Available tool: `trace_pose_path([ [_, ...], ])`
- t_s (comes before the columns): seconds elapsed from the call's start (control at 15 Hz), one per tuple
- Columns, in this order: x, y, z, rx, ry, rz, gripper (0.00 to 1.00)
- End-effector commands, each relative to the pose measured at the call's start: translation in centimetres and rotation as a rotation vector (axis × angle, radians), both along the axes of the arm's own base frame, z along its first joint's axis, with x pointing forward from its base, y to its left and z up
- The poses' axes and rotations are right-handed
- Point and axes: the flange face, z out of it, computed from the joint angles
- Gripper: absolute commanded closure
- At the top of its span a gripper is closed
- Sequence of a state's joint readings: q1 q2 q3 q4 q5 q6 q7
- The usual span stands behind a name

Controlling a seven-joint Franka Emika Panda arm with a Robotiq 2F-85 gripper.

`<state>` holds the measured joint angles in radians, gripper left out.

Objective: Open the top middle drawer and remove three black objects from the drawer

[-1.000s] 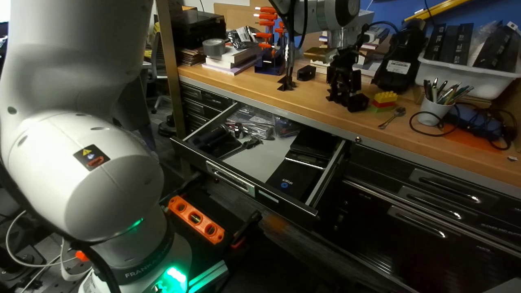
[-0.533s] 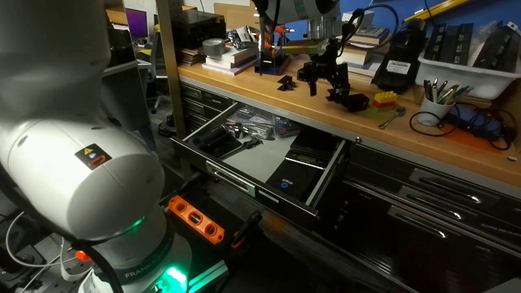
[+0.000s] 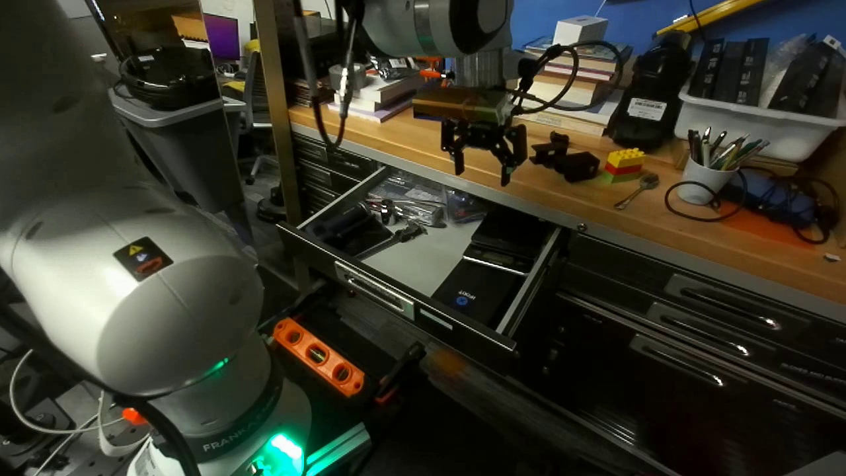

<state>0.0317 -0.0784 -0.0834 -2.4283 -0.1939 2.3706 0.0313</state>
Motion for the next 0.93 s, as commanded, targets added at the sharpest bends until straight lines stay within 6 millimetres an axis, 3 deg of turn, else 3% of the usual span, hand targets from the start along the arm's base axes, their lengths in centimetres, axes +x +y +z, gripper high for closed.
trace_pose_path([
  [0.0, -5.0, 0.5, 2.4, 0.118, -0.070, 0.131, 0.00],
  [0.4, -8.1, 1.4, 7.0, 0.298, -0.114, 0.221, 0.00],
  [0.6, -7.9, 1.3, 8.7, 0.217, -0.089, 0.173, 0.00],
  [0.87, -8.5, 1.4, 9.2, 0.068, -0.015, 0.103, 0.00],
])
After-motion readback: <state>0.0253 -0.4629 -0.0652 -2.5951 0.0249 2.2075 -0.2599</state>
